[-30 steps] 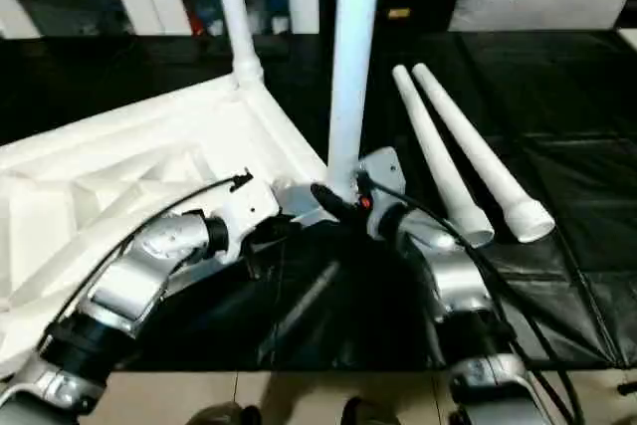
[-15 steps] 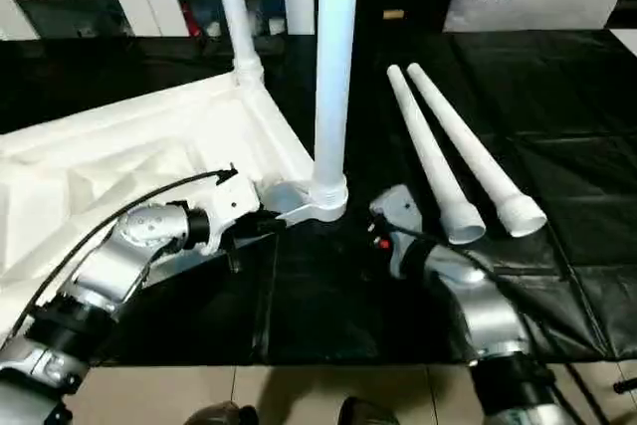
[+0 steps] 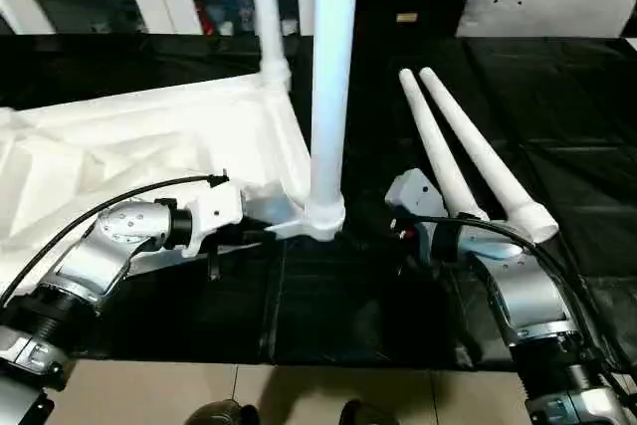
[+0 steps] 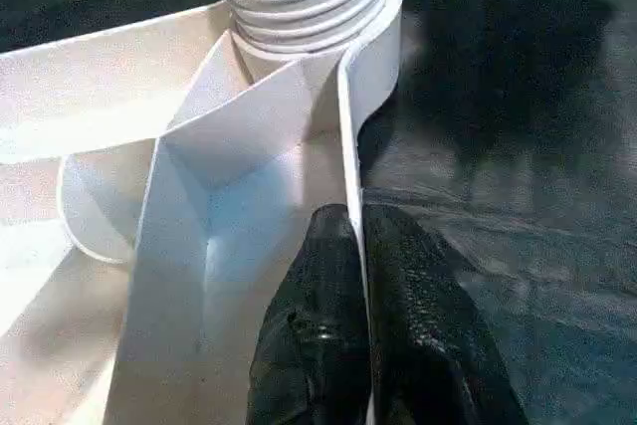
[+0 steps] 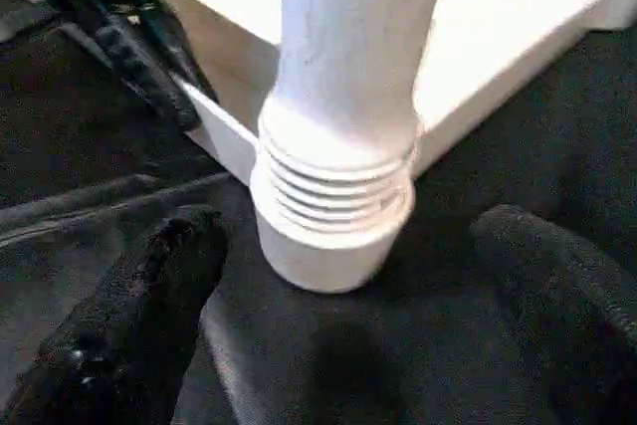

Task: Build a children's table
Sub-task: Rotate leg to tighten

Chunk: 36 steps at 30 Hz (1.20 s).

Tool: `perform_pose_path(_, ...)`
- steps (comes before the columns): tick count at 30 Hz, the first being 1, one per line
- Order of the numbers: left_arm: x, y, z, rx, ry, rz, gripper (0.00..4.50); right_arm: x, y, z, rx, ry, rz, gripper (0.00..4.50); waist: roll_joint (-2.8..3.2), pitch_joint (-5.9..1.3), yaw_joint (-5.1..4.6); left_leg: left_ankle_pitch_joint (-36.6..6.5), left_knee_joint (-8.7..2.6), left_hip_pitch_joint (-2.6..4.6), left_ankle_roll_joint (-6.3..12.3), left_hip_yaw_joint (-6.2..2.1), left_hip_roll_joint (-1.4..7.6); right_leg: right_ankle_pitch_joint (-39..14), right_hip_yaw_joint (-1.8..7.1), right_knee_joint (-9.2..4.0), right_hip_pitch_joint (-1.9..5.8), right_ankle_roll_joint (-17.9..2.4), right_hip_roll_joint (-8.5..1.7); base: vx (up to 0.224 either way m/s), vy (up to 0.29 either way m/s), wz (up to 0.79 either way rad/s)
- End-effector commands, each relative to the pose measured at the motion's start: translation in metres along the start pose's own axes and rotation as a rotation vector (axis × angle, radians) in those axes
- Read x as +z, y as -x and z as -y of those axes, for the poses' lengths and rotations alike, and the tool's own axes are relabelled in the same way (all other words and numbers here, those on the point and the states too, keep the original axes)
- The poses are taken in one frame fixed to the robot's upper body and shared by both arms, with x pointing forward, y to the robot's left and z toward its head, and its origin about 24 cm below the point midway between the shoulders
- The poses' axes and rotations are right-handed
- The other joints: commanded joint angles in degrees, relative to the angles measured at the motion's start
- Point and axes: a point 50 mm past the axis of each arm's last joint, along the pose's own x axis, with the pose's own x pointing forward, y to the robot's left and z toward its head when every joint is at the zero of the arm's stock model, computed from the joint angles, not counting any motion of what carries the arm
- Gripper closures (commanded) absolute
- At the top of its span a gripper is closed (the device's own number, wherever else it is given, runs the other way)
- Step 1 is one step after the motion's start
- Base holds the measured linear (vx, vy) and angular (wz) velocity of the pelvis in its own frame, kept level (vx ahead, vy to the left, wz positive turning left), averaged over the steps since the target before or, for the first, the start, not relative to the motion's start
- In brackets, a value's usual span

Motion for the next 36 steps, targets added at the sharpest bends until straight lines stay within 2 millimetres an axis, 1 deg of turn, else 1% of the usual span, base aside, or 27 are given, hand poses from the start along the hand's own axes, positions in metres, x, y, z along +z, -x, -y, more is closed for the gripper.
perform_pose_path(1,-0.007,-0.003,0.011,-0.109,-0.025,-0.044,4.5,0.009,-0.002,0.001,0.047,0.037,0.012,0.06,-0.97,-5.29,0.39,2.2,-2.8,-0.4,9.93,-1.44,5.04,-10.3,4.63,-3.24,4.11,-7.1,-6.16,0.0,0.0,0.0)
perform_pose_path(6,-0.006,-0.004,0.014,-0.146,-0.051,-0.046,4.5,0.01,-0.009,-0.001,0.076,0.022,0.033,0.06,-0.86,-5.29,0.67,1.9,-2.79,-0.25,9.77,-1.43,5.25,-9.9,4.66,-3.13,3.94,-8.0,-6.23,0.0,0.0,0.0)
perform_pose_path(7,-0.004,-0.004,0.015,-0.157,-0.054,-0.038,4.5,0.01,-0.012,-0.001,0.081,0.018,0.037,0.06,-0.89,-5.33,0.81,1.7,-2.78,-0.23,9.51,-1.39,5.28,-9.8,4.69,-3.12,3.95,-8.2,-6.27,0.0,0.0,0.0)
perform_pose_path(8,-0.004,-0.004,0.015,-0.161,-0.055,-0.034,4.5,0.01,-0.014,-0.001,0.082,0.018,0.038,0.06,-1.08,-5.3,0.88,1.7,-2.85,-0.24,9.38,-1.42,5.34,-9.9,4.69,-3.08,3.98,-8.3,-6.32,0.0,0.0,0.0)
perform_pose_path(10,-0.002,-0.005,0.017,-0.172,-0.059,-0.03,4.5,0.01,-0.016,-0.001,0.083,0.018,0.039,0.06,-1.02,-5.36,1.03,1.5,-2.82,-0.25,8.83,-1.41,5.35,-9.9,4.71,-3.02,3.97,-8.7,-6.38,0.0,0.0,0.0)
perform_pose_path(11,-0.002,-0.005,0.018,-0.183,-0.063,-0.029,4.5,0.01,-0.018,-0.001,0.089,0.015,0.041,0.22,-0.97,-5.34,1.14,1.1,-2.85,-0.11,8.55,-1.41,5.48,-10.2,4.75,-3.06,3.86,-8.7,-6.36,0.0,0.0,0.0)
perform_pose_path(15,-0.001,-0.005,0.019,-0.196,-0.072,-0.027,4.5,0.008,-0.021,-0.002,0.103,0.01,0.034,0.53,-1.02,-5.43,1.21,1.3,-2.75,-0.21,8.41,-1.43,5.47,-8.9,4.83,-2.79,3.91,-9.1,-6.4,0.0,0.0,0.0)
perform_pose_path(16,0.0,-0.005,0.019,-0.199,-0.074,-0.026,4.5,0.008,-0.022,-0.002,0.103,0.007,0.032,0.72,-0.98,-5.38,1.21,1.0,-2.78,-0.26,8.29,-1.42,5.39,-9.2,4.81,-2.83,3.94,-9.2,-6.45,0.0,0.0,0.0)
perform_pose_path(17,0.0,-0.005,0.019,-0.199,-0.075,-0.026,4.5,0.008,-0.022,-0.002,0.103,0.007,0.032,0.72,-1.01,-5.35,1.16,0.6,-2.77,-0.3,8.07,-1.39,5.34,-9.8,4.81,-2.95,3.99,-9.1,-6.47,0.0,0.0,0.0)
perform_pose_path(19,0.002,-0.005,0.02,-0.206,-0.079,-0.022,4.5,0.007,-0.024,-0.002,0.104,-0.002,0.032,0.93,-1.04,-5.38,1.14,0.2,-2.74,-0.39,7.67,-1.34,5.22,-10.6,4.78,-3.0,4.11,-8.7,-6.49,0.0,0.0,0.0)
perform_pose_path(20,0.002,-0.005,0.021,-0.208,-0.079,-0.021,4.5,0.007,-0.025,-0.002,0.105,-0.004,0.032,0.93,-1.04,-5.38,1.14,0.2,-2.74,-0.39,7.67,-1.34,5.22,-10.6,4.78,-3.0,4.11,-8.7,-6.49,0.0,0.0,0.0)
perform_pose_path(21,0.002,-0.005,0.021,-0.209,-0.079,-0.021,4.5,0.006,-0.025,-0.002,0.107,-0.005,0.031,1.16,-1.01,-5.37,1.15,0.1,-2.74,-0.4,7.56,-1.34,5.21,-10.9,4.78,-3.11,4.1,-8.6,-6.46,0.0,0.0,0.0)
perform_pose_path(22,0.002,-0.005,0.021,-0.209,-0.079,-0.021,4.5,0.006,-0.026,-0.002,0.108,-0.005,0.031,1.16,-1.04,-5.35,1.13,0.1,-2.74,-0.41,7.51,-1.35,5.2,-11.0,4.76,-3.11,4.09,-8.4,-6.38,0.0,0.0,0.0)
perform_pose_path(24,0.002,-0.005,0.021,-0.21,-0.078,-0.022,4.5,0.005,-0.026,-0.003,0.113,-0.009,0.028,1.31,-1.01,-5.4,1.12,0.1,-2.75,-0.37,7.47,-1.4,5.23,-11.1,4.72,-3.1,4.11,-8.1,-6.36,0.0,0.0,0.0)
perform_pose_path(25,0.002,-0.005,0.021,-0.21,-0.078,-0.023,4.5,0.005,-0.026,-0.003,0.114,-0.012,0.027,1.43,-1.0,-5.47,1.08,0.4,-2.75,-0.28,7.5,-1.48,5.39,-10.3,4.74,-2.95,3.99,-8.4,-6.31,0.0,0.0,0.0)
perform_pose_path(27,0.002,-0.005,0.021,-0.209,-0.076,-0.024,4.5,0.004,-0.027,-0.004,0.119,-0.021,0.027,1.61,-1.05,-5.48,1.07,0.4,-2.72,-0.29,7.54,-1.47,5.38,-9.8,4.75,-2.89,4.02,-8.6,-6.33,0.0,0.0,0.0)
perform_pose_path(28,0.002,-0.005,0.021,-0.208,-0.073,-0.024,4.5,0.004,-0.027,-0.005,0.122,-0.027,0.027,1.61,-1.08,-5.41,1.09,0.5,-2.72,-0.37,7.63,-1.43,5.29,-9.4,4.79,-2.87,4.07,-8.7,-6.39,0.0,0.0,0.0)
perform_pose_path(30,0.003,-0.005,0.021,-0.2,-0.06,-0.016,4.5,0.003,-0.027,-0.006,0.122,-0.044,0.033,1.75,-1.1,-5.46,1.09,0.7,-2.68,-0.41,7.75,-1.4,5.25,-9.1,4.78,-2.82,4.13,-8.8,-6.38,0.0,0.0,0.0)
perform_pose_path(32,0.004,-0.005,0.022,-0.172,-0.032,-0.003,4.5,0.001,-0.029,-0.007,0.097,-0.089,0.039,1.79,-1.1,-5.41,1.03,0.7,-2.74,-0.38,7.66,-1.43,5.45,-9.3,4.81,-2.73,4.1,-9.1,-6.43,0.0,0.0,0.0)
perform_pose_path(33,0.004,-0.006,0.022,-0.131,-0.002,-0.008,4.5,-0.001,-0.032,-0.008,0.07,-0.122,0.04,1.79,-1.03,-5.38,1.06,0.8,-2.75,-0.32,7.69,-1.46,5.42,-9.4,4.79,-2.81,4.06,-9.2,-6.4,0.0,0.0,0.0)
perform_pose_path(34,0.004,-0.007,0.021,-0.097,0.021,-0.02,4.5,-0.002,-0.034,-0.009,0.053,-0.137,0.04,1.81,-1.02,-5.29,0.98,0.6,-2.8,-0.34,7.5,-1.51,5.51,-9.6,4.81,-2.88,4.01,-9.3,-6.41,0.0,0.0,0.0)
perform_pose_path(35,0.005,-0.009,0.021,-0.05,0.041,-0.035,4.5,-0.004,-0.04,-0.013,0.025,-0.155,0.039,1.82,-0.87,-5.11,0.74,-0.2,-2.93,-0.34,6.8,-1.53,5.58,-10.5,4.81,-2.91,3.98,-9.4,-6.47,0.0,0.0,0.0)
perform_pose_path(36,0.006,-0.01,0.021,-0.032,0.051,-0.035,4.5,-0.004,-0.043,-0.014,0.004,-0.168,0.038,1.82,-0.88,-4.98,0.66,-1.0,-3.07,-0.25,6.45,-1.59,5.61,-11.7,4.77,-3.26,3.93,-9.1,-6.41,0.0,0.0,0.0)
